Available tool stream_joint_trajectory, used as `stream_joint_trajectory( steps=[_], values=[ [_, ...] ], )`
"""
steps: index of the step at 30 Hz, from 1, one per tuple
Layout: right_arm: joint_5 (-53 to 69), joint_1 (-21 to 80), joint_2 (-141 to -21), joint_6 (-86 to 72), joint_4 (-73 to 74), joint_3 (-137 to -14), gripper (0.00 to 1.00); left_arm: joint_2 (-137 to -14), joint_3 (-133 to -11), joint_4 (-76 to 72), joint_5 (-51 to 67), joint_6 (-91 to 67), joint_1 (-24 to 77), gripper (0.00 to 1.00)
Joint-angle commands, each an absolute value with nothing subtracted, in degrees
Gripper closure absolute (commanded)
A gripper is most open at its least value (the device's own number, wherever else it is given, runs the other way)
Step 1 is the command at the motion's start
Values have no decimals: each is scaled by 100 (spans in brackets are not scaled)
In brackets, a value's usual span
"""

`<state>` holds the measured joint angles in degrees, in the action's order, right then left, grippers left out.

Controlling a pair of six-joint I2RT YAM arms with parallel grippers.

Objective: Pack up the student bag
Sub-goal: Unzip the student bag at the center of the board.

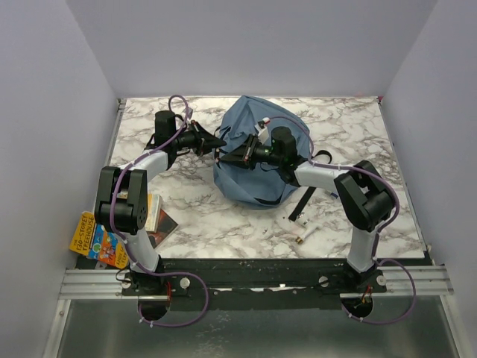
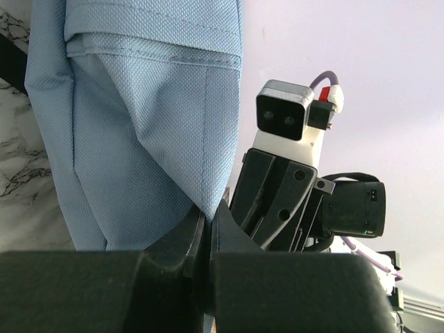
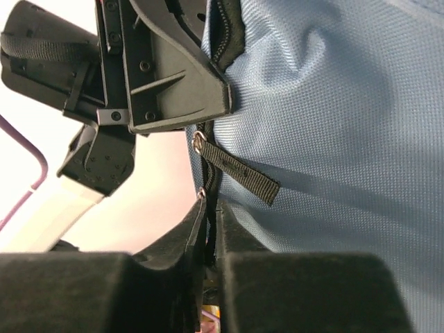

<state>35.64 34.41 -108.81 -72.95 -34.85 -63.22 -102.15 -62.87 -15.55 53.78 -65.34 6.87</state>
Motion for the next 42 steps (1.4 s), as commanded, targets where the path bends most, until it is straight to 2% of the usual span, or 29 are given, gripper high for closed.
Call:
stream_joint_trajectory(
  steps=[1, 2, 5, 11, 16, 20, 25, 29, 30, 33, 36, 40, 42],
  values=[
    [3817, 3498, -10954, -7057, -3799, -6506, 94, -10128, -6257, -1914, 5674, -6601, 719, 100],
    [3843, 3508, -10908, -6944, -3832, -6483, 99, -10135, -6258, -1910, 5681, -6607, 707, 100],
    [4038, 3575, -10653, -6064, -3887, -6381, 99, -10208, -6294, -1910, 5743, -6677, 627, 100],
    [3787, 3655, -9472, -3283, -2952, -5738, 99, -10459, -6293, -1907, 5872, -6894, 329, 100],
    [2487, 3911, -8504, -1472, -1584, -5151, 99, -10623, -6332, -1838, 5918, -6930, 100, 100],
    [1078, 4327, -7972, -681, -645, -4683, 99, -10682, -6440, -1531, 5883, -6733, -87, 100],
    [-403, 4393, -7558, -935, 262, -4202, 99, -10685, -6718, -771, 5731, -6213, -149, 100],
    [-1298, 4392, -7392, -1170, 919, -4027, 99, -10596, -7141, 411, 5257, -5360, -153, 100],
    [-1419, 4390, -7403, -1187, 1068, -4041, 99, -10600, -7299, 707, 5097, -5144, -171, 100],
    [-2864, 4392, -7653, -2119, 1915, -4387, 99, -10593, -7601, 1403, 4721, -4630, -202, 100],
    [-3724, 4395, -7952, -2880, 2702, -4845, 99, -10598, -7655, 1509, 4664, -4535, -219, 100],
    [-3182, 4391, -7705, -2942, 2463, -4784, 99, -10652, -7675, 1549, 4697, -4548, -220, 100],
    [-2694, 4392, -7474, -2751, 1895, -4609, 99, -10559, -7610, 1542, 4595, -4531, -203, 85]
  ],
)
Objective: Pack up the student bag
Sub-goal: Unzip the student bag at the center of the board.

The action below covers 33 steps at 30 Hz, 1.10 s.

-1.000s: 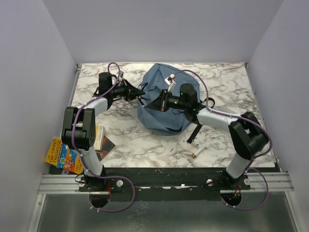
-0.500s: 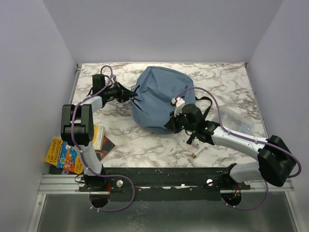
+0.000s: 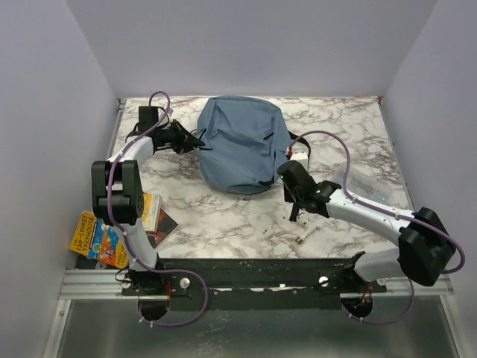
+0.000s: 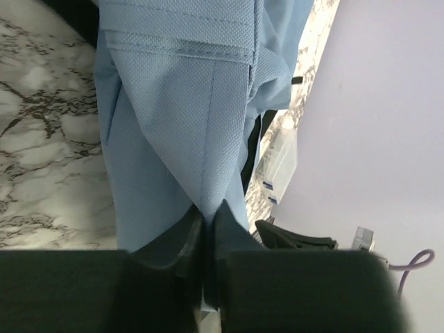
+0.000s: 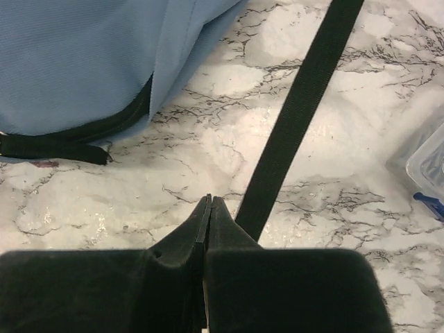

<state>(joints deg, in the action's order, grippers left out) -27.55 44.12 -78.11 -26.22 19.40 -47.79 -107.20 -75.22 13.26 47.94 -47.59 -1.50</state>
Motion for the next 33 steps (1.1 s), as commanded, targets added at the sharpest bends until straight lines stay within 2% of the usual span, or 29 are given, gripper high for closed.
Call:
stream_joint_trajectory(
  steps=[1, 5, 8, 9, 10, 12, 14, 17, 19, 23, 30, 32, 33],
  values=[
    [-2547, 4392, -7452, -2742, 1732, -4609, 99, -10478, -7542, 1554, 4510, -4518, -194, 77],
    [-1951, 4385, -7730, -2810, 1630, -4951, 99, -10139, -7295, 1765, 4159, -4508, -149, 43],
    [-1528, 4373, -7809, -3142, 1566, -5142, 100, -9830, -7051, 1965, 3825, -4548, -106, 23],
    [-1226, 4354, -7784, -3201, 1460, -5163, 97, -9671, -6914, 2013, 3711, -4549, -97, 18],
    [-948, 4319, -7754, -3259, 1316, -5155, 87, -9527, -6777, 2069, 3611, -4553, -89, 16],
    [-307, 4143, -7726, -3356, 987, -5071, 67, -9123, -6397, 2171, 3477, -4560, -86, 15],
    [501, 3778, -7817, -3566, 748, -5023, 55, -8743, -5973, 2381, 3264, -4569, -58, 12],
    [1708, 3129, -8156, -4202, 500, -4948, 45, -8243, -5269, 2575, 3103, -4891, -18, 11],
    [2102, 2829, -8409, -4763, 465, -4858, 38, -8019, -4884, 2533, 3167, -5228, 288, 10],
    [3031, 2570, -8893, -5720, -634, -4330, 35, -8053, -4583, 1754, 3751, -5952, 867, 10],
    [3540, 2458, -9477, -7115, -2234, -3692, 34, -8680, -4884, 963, 3534, -6525, 1503, 13],
    [3468, 2453, -9474, -7307, -2407, -3578, 35, -8743, -4747, 541, 3498, -6683, 1503, 19],
    [3454, 2450, -9473, -7409, -2442, -3558, 35, -8767, -4691, 310, 3479, -6727, 1507, 26]
  ],
)
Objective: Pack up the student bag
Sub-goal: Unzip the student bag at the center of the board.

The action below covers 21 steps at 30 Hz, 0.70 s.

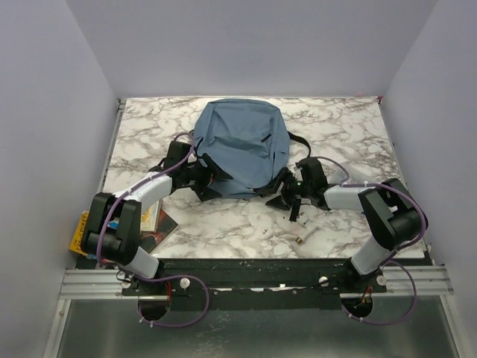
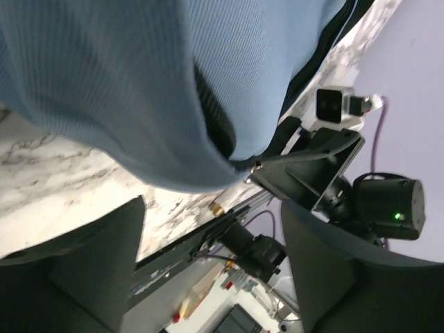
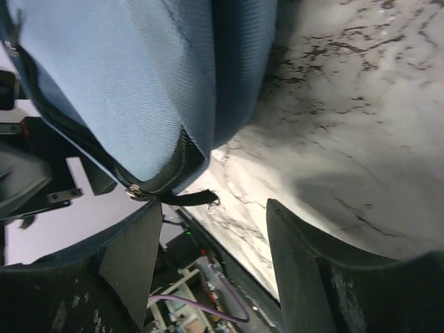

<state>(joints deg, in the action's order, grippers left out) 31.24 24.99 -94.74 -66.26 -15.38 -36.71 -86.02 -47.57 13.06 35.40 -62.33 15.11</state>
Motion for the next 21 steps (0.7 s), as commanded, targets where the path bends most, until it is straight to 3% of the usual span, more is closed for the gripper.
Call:
stream_joint_trajectory(
  steps=[1, 11, 21],
  values=[
    [3473, 2448, -9480, -7483, -2521, -3523, 36, -8801, -4679, 197, 3447, -6741, 1512, 31],
    [3459, 2456, -9649, -8121, -3199, -3277, 40, -9109, -4584, -135, 3450, -6595, 1529, 76],
    [3092, 2451, -9574, -9035, -4043, -2749, 39, -8961, -4287, -285, 3553, -6416, 1529, 100]
  ],
)
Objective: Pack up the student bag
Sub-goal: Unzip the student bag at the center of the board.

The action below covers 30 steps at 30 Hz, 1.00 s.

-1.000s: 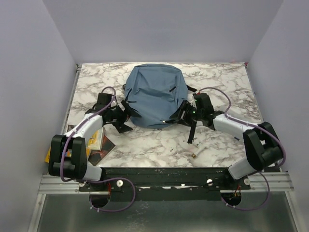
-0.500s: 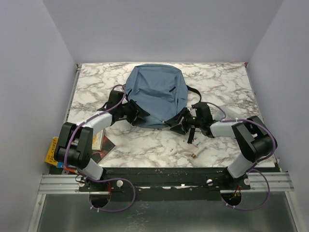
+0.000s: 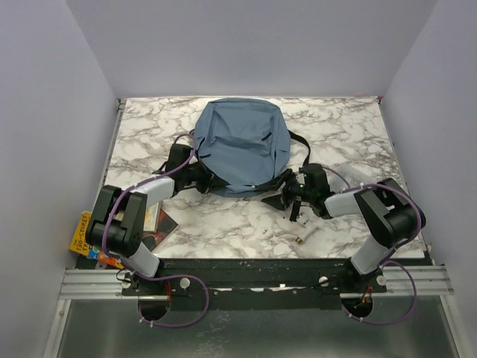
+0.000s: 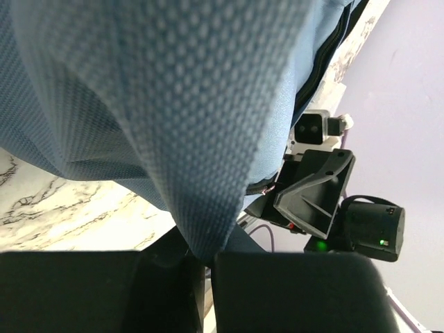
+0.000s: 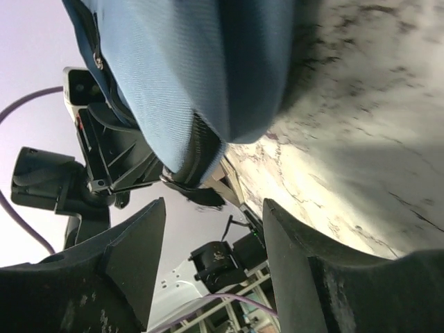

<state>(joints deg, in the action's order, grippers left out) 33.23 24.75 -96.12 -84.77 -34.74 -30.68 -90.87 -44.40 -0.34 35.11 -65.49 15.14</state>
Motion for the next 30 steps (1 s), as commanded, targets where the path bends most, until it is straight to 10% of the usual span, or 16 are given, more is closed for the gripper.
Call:
stream_joint_trajectory(
  steps=[1, 15, 24, 30],
  values=[
    [3090, 2455, -9599, -9143, -4229, -2702, 40, -8953, -4252, -306, 3580, -6416, 1528, 100],
    [2990, 2448, -10062, -10022, -5192, -2593, 50, -8680, -3886, -460, 3560, -6263, 1525, 100],
    [3036, 2446, -10166, -10215, -5293, -2659, 83, -8486, -3735, -462, 3474, -6208, 1531, 100],
    [2815, 2450, -9610, -9718, -4315, -2684, 87, -8406, -3722, -459, 3465, -6142, 1529, 100]
  ],
)
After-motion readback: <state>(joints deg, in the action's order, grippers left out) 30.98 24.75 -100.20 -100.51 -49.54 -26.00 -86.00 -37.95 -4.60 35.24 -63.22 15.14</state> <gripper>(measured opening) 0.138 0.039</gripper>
